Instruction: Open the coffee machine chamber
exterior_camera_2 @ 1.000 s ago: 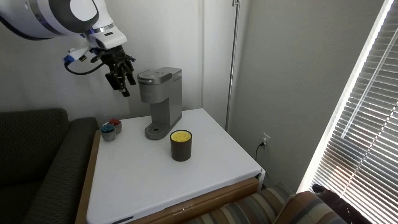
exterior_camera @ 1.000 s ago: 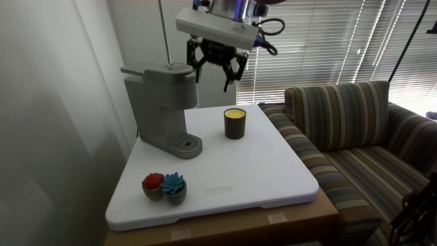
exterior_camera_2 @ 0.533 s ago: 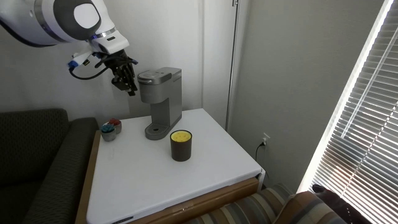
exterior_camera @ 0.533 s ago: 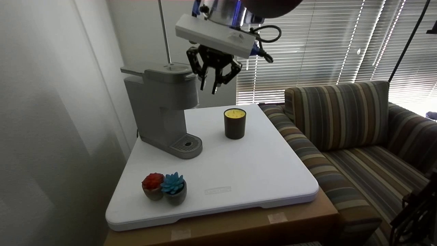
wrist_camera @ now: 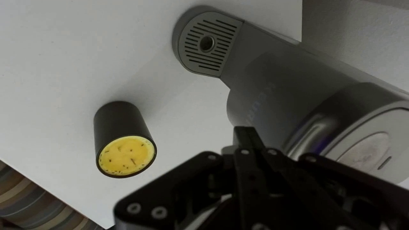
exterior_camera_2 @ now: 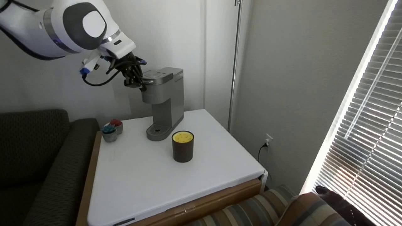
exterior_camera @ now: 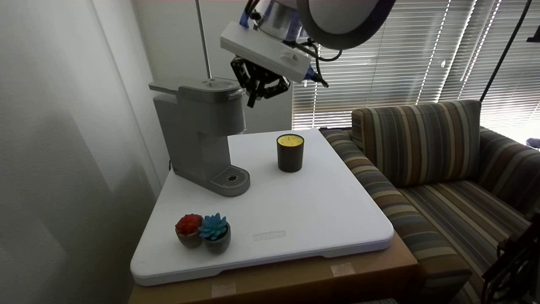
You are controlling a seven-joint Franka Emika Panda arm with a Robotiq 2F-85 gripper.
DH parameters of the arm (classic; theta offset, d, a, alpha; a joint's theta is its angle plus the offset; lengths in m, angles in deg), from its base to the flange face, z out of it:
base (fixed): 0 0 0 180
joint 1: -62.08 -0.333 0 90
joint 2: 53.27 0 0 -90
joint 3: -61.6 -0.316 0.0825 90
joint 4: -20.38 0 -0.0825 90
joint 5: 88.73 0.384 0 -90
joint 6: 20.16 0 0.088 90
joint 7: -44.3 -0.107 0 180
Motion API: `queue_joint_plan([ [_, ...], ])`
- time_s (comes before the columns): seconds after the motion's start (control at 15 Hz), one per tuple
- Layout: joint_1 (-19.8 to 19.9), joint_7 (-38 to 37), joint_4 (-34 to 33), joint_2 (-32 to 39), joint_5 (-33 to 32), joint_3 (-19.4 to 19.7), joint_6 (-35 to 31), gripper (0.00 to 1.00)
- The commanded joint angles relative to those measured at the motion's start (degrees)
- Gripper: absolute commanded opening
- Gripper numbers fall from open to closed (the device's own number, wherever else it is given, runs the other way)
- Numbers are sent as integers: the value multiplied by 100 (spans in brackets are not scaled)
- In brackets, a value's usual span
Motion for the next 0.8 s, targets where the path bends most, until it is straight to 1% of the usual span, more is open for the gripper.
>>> queue_joint_plan([
  [0.0,-225,-236,105,124,-13,299,-434,0],
  [0.47,-290,-605,134,274,-54,366,-830,0],
  [0.67,-405,-676,129,215,-114,500,-840,0],
  [0.73,-513,-719,117,197,-173,628,-843,0],
])
